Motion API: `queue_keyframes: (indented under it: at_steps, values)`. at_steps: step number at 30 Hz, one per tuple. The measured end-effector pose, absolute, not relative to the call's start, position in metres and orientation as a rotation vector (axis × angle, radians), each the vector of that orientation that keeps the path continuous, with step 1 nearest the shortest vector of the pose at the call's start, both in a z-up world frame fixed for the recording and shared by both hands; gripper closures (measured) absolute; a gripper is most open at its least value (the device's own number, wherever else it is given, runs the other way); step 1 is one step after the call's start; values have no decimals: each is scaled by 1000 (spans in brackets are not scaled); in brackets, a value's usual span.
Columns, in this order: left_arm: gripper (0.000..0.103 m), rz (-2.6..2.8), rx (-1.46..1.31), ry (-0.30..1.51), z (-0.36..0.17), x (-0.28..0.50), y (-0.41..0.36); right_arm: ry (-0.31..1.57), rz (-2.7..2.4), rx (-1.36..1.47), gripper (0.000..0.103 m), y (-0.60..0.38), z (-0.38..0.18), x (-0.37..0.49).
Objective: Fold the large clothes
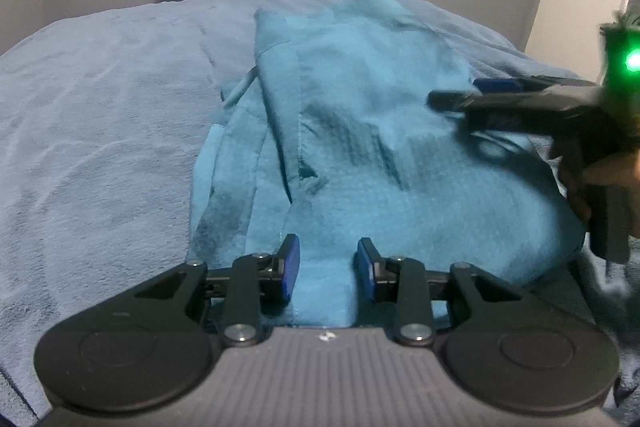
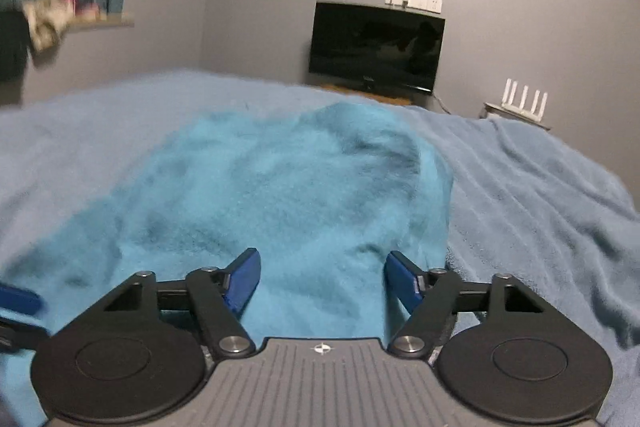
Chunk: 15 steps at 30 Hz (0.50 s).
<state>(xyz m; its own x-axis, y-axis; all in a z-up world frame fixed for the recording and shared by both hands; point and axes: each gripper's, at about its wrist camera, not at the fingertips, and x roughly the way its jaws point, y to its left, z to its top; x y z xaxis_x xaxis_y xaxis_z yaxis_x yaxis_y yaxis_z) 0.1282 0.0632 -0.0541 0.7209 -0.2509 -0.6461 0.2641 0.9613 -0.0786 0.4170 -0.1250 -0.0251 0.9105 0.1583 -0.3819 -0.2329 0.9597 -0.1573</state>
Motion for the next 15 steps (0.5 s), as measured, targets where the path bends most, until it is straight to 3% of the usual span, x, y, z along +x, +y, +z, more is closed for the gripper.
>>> queue_keyframes:
  at_steps: [7, 10, 13, 15]
  values:
    - [71, -206, 24, 711, -60, 133, 69, 464, 161, -201, 22, -107, -38, 451]
    - [66, -200, 8, 709, -59, 130, 70, 453, 128, -161, 30, -108, -14, 449]
    - [66, -197, 10, 712, -60, 129, 71, 392, 163, -126, 28, -108, 9, 441]
    - [66, -200, 7, 719, -61, 132, 73, 407, 229, -139, 33, -94, 21, 456]
